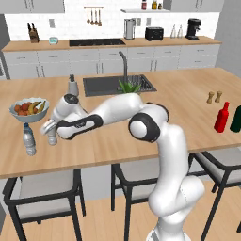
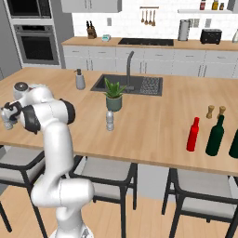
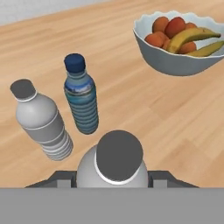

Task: Move the plastic bottles in the middle to the plastics group, and the glass bottles in the middle to the glass group.

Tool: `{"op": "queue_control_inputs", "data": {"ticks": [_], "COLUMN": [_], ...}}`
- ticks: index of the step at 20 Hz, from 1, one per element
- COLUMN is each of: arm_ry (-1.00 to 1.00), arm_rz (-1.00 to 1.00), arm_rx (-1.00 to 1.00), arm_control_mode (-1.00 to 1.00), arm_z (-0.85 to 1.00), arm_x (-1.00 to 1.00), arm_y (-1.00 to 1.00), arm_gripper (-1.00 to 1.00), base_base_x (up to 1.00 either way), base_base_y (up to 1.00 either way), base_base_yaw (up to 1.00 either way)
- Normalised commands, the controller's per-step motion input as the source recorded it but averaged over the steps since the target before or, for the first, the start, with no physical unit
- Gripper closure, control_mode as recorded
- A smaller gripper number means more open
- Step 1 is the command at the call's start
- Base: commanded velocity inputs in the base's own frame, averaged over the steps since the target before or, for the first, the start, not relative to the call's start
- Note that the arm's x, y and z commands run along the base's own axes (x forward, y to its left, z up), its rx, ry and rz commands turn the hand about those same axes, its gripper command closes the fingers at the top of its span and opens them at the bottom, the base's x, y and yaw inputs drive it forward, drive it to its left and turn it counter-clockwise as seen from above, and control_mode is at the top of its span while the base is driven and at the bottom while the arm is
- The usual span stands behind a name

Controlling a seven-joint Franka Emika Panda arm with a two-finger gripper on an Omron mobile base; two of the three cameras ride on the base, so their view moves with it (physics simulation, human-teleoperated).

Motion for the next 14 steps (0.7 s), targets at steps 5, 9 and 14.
{"op": "queue_control_inputs", "data": {"ticks": [5, 9, 14], "arm_ry": [0.02, 0.0, 0.0], "arm_rz": [0.01, 0.0, 0.0], "arm_rx": [0.0, 0.0, 0.0], "arm_control_mode": [-1.0, -1.0, -1.0], "arm_z": [-0.04, -0.06, -0.11], "arm_x": [0.24, 0.09, 0.0], "arm_y": [0.08, 0.24, 0.17], "arm_gripper": [1.0, 1.0, 1.0], "base_base_x": [0.0, 0.0, 0.0], "base_base_y": [0.0, 0.0, 0.0], "base_base_yaw": [0.0, 0.0, 0.0]}}
